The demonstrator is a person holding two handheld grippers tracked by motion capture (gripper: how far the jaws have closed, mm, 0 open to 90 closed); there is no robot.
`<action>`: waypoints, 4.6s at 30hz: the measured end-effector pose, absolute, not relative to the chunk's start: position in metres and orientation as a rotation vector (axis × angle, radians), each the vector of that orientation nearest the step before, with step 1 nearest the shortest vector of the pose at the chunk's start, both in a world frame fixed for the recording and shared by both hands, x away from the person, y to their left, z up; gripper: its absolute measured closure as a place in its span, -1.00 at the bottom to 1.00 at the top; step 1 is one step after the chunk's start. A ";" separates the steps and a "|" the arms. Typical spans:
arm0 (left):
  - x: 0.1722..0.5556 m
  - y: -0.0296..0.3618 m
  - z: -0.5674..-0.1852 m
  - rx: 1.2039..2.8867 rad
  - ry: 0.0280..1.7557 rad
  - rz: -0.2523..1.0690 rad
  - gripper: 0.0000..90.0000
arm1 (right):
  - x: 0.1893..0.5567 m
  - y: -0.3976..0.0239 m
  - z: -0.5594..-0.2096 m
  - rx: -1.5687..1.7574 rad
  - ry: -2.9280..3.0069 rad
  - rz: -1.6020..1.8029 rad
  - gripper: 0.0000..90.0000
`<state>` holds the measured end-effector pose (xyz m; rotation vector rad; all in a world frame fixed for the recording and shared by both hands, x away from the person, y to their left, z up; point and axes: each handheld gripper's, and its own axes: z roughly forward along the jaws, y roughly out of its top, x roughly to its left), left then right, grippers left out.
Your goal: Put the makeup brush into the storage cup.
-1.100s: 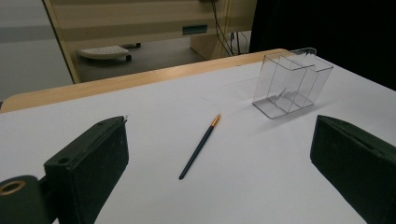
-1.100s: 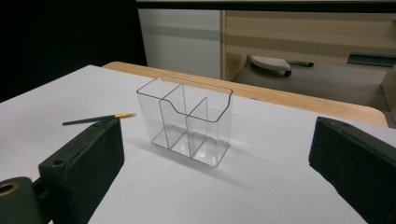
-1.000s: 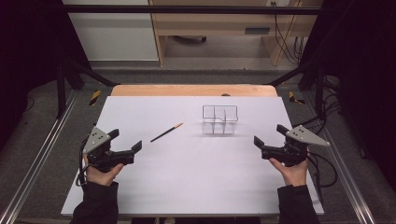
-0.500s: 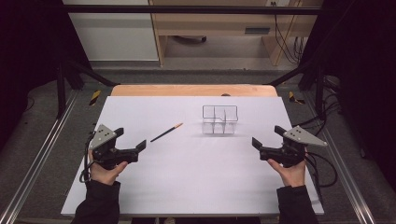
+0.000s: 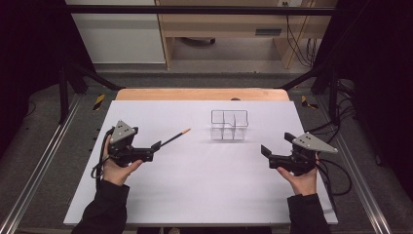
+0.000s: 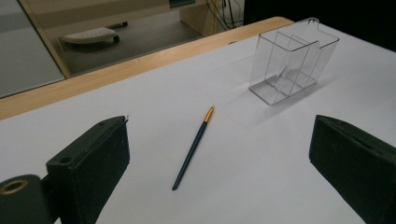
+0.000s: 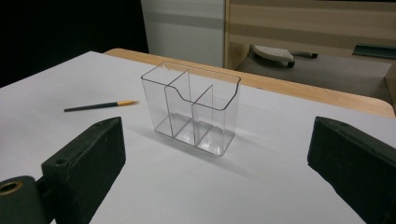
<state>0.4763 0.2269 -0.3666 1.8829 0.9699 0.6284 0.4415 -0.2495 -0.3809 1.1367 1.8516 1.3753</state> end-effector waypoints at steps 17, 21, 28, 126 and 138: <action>0.531 0.204 -0.382 2.091 1.012 0.608 -0.89 | 0.441 -0.251 -0.380 1.143 1.847 1.383 -0.90; 0.544 0.200 -0.389 2.131 1.023 0.591 -0.87 | 0.441 -0.251 -0.381 1.147 1.845 1.387 -0.90; 0.560 0.191 -0.410 2.214 1.046 0.569 -0.84 | 0.442 -0.250 -0.382 1.146 1.858 1.372 -0.90; 0.603 0.154 -0.452 2.453 1.131 0.290 0.79 | 0.444 -0.246 -0.385 1.150 1.886 1.383 -0.88; 0.603 0.152 -0.451 2.476 1.123 0.303 0.84 | 0.444 -0.246 -0.385 1.151 1.890 1.382 -0.88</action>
